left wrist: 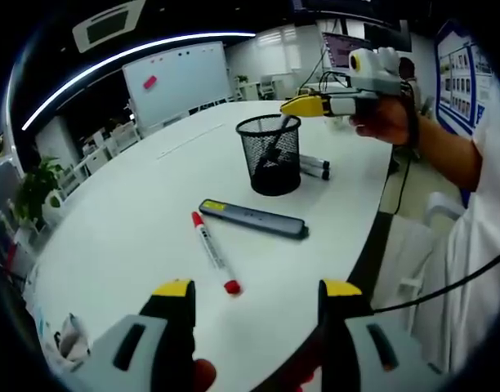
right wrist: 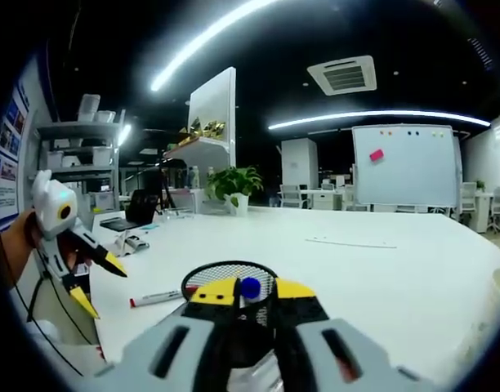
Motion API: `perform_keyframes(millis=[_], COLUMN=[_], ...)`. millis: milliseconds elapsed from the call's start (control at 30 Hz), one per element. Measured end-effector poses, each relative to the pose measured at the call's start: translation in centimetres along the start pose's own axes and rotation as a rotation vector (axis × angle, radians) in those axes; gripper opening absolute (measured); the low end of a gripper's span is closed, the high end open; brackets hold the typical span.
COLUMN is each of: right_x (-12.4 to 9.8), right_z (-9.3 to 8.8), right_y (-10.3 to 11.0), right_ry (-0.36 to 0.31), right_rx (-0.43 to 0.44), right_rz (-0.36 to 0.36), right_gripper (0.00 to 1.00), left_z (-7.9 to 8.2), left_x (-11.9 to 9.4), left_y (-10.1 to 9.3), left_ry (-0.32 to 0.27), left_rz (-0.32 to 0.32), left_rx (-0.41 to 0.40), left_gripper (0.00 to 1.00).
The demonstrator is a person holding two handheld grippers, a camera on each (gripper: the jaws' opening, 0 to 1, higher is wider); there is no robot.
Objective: Place the scattered laser pointers and whiteboard markers into the pen holder and stack the scattered paper cups together
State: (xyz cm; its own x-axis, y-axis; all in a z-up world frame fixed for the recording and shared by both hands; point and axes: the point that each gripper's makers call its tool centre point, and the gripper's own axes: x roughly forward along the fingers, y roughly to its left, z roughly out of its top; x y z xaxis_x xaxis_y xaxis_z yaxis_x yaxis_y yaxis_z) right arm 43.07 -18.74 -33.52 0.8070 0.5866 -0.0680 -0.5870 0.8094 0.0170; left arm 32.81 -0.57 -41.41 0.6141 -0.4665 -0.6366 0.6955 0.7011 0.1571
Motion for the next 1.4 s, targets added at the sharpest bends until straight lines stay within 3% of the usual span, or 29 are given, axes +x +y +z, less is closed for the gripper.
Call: perform_keyframes(millis=[367, 500, 800, 1400], right_x=[-0.5, -1.0, -1.7, -3.1], right_z=[-0.2, -0.1, 0.2, -1.2], right_y=[-0.2, -0.4, -0.8, -1.7], right_ry=[-0.002, -0.004, -0.025, 0.002], right_rx=[0.005, -0.052, -0.09, -0.099], right_rz=[-0.008, -0.032, -0.048, -0.094], right_gripper=[0.21, 0.22, 0.22, 0.22], left_z=[0.1, 0.2, 0.2, 0.2], left_x=[0.1, 0.1, 0.1, 0.3], left_y=[-0.3, -0.5, -0.7, -0.8], left_ry=[0.0, 0.0, 0.001, -0.001], left_rz=[-0.006, -0.006, -0.011, -0.016], left_rx=[-0.001, 0.0, 0.0, -0.002], left_gripper=[0.61, 0.61, 0.61, 0.61])
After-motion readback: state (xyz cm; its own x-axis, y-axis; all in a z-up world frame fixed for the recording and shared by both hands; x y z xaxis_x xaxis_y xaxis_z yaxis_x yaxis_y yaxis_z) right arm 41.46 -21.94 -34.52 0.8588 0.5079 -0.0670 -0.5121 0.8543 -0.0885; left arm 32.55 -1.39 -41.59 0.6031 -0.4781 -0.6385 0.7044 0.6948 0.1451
